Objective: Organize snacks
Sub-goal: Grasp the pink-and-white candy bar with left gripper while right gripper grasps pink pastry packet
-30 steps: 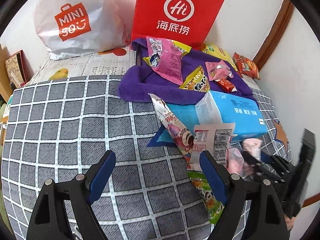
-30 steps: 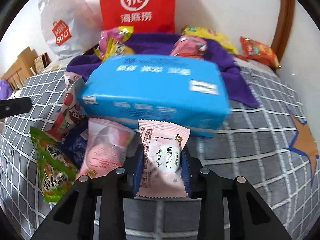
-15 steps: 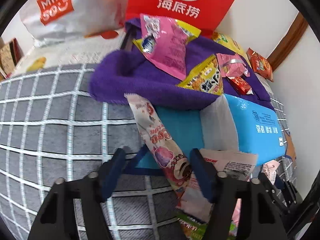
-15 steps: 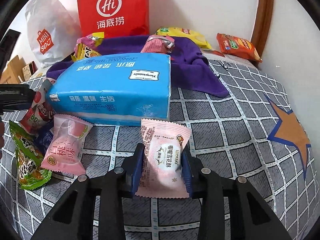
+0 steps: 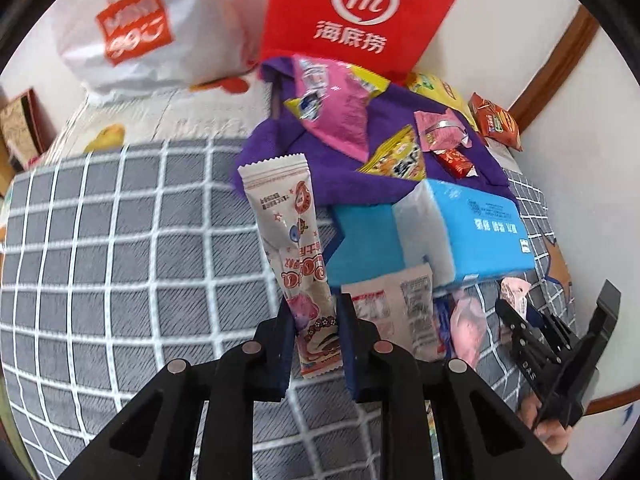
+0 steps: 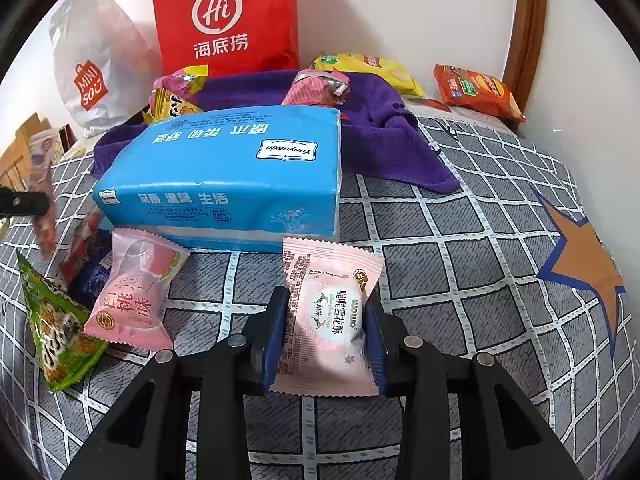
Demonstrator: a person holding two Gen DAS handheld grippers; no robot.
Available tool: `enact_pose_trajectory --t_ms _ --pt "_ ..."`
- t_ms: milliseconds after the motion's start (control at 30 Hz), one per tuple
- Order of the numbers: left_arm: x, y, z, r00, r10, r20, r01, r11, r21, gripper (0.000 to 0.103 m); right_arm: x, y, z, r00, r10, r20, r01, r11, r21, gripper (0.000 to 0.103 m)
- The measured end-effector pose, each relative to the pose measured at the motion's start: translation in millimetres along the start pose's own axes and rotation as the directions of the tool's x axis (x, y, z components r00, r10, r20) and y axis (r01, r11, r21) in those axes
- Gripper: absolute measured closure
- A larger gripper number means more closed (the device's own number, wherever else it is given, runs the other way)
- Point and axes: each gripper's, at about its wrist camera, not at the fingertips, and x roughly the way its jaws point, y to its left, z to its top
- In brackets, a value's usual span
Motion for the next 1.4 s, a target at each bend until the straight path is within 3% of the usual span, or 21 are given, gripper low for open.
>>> enact_pose_trajectory --t_ms 233,433,633,1033,1400 --pt "35.8 7.7 -2.4 0.999 0.041 0.004 -0.041 0.999 -0.032 0.078 -0.2 1.4 -0.3 1.000 -0.002 0.000 0.002 1.000 -0.005 0.065" --pt "49.0 -3.1 -6.5 0.985 0.121 0.121 -0.121 0.993 -0.008 0.078 -0.2 3.0 -0.3 1.000 -0.013 0.002 0.014 1.000 -0.016 0.065" --pt "50.0 -9.3 -18.6 0.957 0.163 0.242 -0.171 0.985 0.009 0.081 -0.1 0.4 -0.6 1.000 0.007 0.001 -0.007 1.000 -0.001 0.064" --pt "44.9 -5.1 -21.3 0.958 0.141 0.249 -0.142 0.990 -0.013 0.078 -0.1 0.0 0.1 1.000 -0.011 0.003 0.011 1.000 -0.005 0.064" --pt "46.0 -11.9 -22.0 0.955 0.166 0.246 -0.173 0.985 0.009 0.076 1.1 -0.3 1.1 1.000 0.007 -0.003 -0.007 1.000 -0.002 0.062"
